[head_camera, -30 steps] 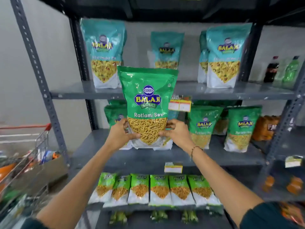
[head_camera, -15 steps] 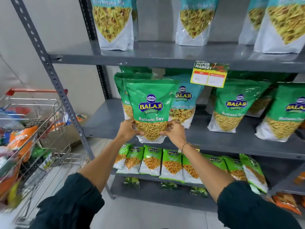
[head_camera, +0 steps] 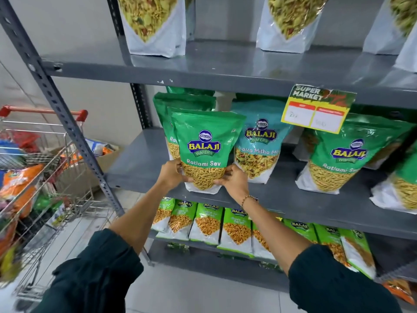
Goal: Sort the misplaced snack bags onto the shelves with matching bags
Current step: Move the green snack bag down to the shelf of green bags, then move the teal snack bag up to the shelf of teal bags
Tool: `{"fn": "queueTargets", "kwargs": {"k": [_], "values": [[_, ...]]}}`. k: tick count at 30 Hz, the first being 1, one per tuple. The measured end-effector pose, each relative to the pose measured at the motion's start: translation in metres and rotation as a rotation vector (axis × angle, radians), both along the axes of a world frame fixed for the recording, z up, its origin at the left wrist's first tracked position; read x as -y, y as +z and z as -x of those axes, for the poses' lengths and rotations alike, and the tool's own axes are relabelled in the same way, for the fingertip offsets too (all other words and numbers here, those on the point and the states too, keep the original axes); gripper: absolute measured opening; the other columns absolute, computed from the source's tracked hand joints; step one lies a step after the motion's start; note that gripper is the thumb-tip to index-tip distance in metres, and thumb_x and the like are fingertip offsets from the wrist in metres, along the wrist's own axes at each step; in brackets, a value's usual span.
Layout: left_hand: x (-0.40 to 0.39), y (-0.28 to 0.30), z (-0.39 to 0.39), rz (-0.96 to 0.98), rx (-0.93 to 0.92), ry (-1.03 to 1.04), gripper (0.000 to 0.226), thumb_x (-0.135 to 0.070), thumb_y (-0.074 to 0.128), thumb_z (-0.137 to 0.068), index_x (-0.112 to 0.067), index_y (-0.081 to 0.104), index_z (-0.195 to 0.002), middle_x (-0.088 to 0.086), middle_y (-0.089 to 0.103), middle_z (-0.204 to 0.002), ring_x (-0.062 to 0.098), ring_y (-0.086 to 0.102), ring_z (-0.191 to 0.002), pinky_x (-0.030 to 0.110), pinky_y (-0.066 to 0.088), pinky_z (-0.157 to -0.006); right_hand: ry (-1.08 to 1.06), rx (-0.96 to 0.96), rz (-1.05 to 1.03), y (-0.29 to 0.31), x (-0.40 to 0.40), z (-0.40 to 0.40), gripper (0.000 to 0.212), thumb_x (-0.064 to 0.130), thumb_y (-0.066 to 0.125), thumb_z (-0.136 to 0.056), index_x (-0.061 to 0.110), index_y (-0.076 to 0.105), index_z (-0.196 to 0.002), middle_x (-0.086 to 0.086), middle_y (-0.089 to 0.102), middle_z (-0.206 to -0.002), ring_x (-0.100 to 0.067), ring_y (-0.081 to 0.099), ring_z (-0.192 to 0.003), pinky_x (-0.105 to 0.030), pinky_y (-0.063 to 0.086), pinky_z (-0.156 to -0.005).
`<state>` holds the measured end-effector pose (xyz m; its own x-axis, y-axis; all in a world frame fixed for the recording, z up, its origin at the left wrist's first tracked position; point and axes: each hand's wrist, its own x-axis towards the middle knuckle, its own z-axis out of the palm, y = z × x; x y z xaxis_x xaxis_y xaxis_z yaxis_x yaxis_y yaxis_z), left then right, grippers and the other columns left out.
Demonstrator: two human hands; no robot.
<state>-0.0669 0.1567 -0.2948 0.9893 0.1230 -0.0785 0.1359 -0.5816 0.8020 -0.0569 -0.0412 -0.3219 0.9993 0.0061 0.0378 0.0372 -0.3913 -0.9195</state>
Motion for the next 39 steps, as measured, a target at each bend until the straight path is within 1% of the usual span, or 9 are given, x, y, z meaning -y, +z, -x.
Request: {"fn": "queueTargets", "kwargs": {"k": [3,8,13,15,19,23,30,34,39], "values": [[-0.001,-0.006,-0.005,0.013,0.010,-0.006,0.047,-0.015,0.086,-0.057,-0.004,0.059,-0.095,0.002,0.060,-0.071,0.022,0.055,-0.079,0.032,0.048,-0.075,0.004,0.003,0.011,-0.007,0.000,-0.001,0.040,0.008,0.080,-0.066,0.006,0.051,-0.093,-0.015,0.069,-0.098,-0.022,0.066,-0.085,-0.032,0.054,-0.081],[-0.003,-0.009,-0.011,-0.024,-0.015,0.009,0.069,-0.019,0.085,-0.060,-0.004,0.054,-0.120,0.014,0.066,-0.119,0.028,0.059,-0.114,0.036,0.046,-0.098,0.015,0.014,-0.033,-0.011,0.000,0.003,0.040,0.009,0.077,-0.070,0.006,0.051,-0.100,-0.016,0.067,-0.106,-0.018,0.062,-0.090,-0.034,0.052,-0.089],[0.013,-0.010,0.008,-0.577,-0.196,-0.090,0.048,-0.043,0.066,-0.077,-0.003,0.059,-0.103,0.017,0.066,-0.110,0.036,0.062,-0.101,0.040,0.049,-0.081,-0.019,-0.015,-0.019,-0.015,0.015,0.014,0.045,0.008,0.074,-0.074,0.000,0.054,-0.114,-0.015,0.064,-0.111,-0.021,0.063,-0.097,-0.027,0.049,-0.090],[0.039,-0.010,0.017,-0.629,-0.184,-0.240,0.044,-0.041,0.059,-0.081,-0.001,0.062,-0.099,0.020,0.068,-0.106,0.037,0.063,-0.096,0.039,0.050,-0.080,-0.137,-0.014,0.026,-0.019,0.032,0.020,0.033,0.007,0.071,-0.076,0.001,0.061,-0.106,-0.016,0.068,-0.105,-0.018,0.062,-0.087,-0.026,0.050,-0.089],[0.111,-0.006,0.030,-0.458,0.026,-0.552,0.043,-0.031,0.054,-0.089,-0.001,0.055,-0.118,0.021,0.062,-0.119,0.034,0.058,-0.109,0.039,0.044,-0.096,-0.347,0.034,0.090,-0.025,0.078,0.026,0.016,0.015,0.070,-0.077,0.004,0.068,-0.089,-0.017,0.073,-0.092,-0.023,0.066,-0.085,-0.025,0.047,-0.081],[0.154,-0.024,0.003,-0.317,-0.031,-0.444,0.075,-0.027,0.058,-0.087,0.003,0.018,-0.143,0.022,0.024,-0.151,0.037,0.029,-0.137,0.043,0.029,-0.110,-0.449,0.032,0.070,-0.022,0.116,0.017,0.021,0.017,0.070,-0.076,0.003,0.068,-0.091,-0.017,0.073,-0.093,-0.029,0.067,-0.092,-0.030,0.047,-0.082],[0.170,-0.043,-0.041,0.168,-0.110,-0.112,0.085,-0.024,0.050,-0.092,-0.008,-0.013,-0.147,0.013,0.006,-0.159,0.031,0.014,-0.146,0.039,0.019,-0.118,-0.251,-0.114,0.024,-0.029,0.145,-0.033,0.075,0.027,0.078,-0.068,0.004,0.042,-0.130,-0.004,0.054,-0.127,-0.021,0.052,-0.117,-0.043,0.042,-0.104],[0.169,-0.064,-0.059,0.300,-0.092,-0.048,0.076,-0.035,0.048,-0.091,-0.019,0.002,-0.148,0.009,0.016,-0.158,0.029,0.017,-0.145,0.046,0.019,-0.118,-0.179,-0.073,-0.014,-0.041,0.150,-0.054,0.055,0.025,0.079,-0.065,0.015,0.049,-0.110,-0.007,0.060,-0.122,-0.021,0.055,-0.115,-0.039,0.046,-0.096],[0.168,-0.072,-0.070,0.413,-0.012,-0.070,0.058,-0.025,0.053,-0.091,-0.014,0.026,-0.142,0.010,0.043,-0.145,0.024,0.040,-0.133,0.044,0.032,-0.112,-0.169,-0.035,-0.093,-0.040,0.149,-0.062,0.045,0.022,0.082,-0.063,0.023,0.049,-0.094,-0.010,0.065,-0.113,-0.024,0.062,-0.105,-0.044,0.051,-0.091]]}}
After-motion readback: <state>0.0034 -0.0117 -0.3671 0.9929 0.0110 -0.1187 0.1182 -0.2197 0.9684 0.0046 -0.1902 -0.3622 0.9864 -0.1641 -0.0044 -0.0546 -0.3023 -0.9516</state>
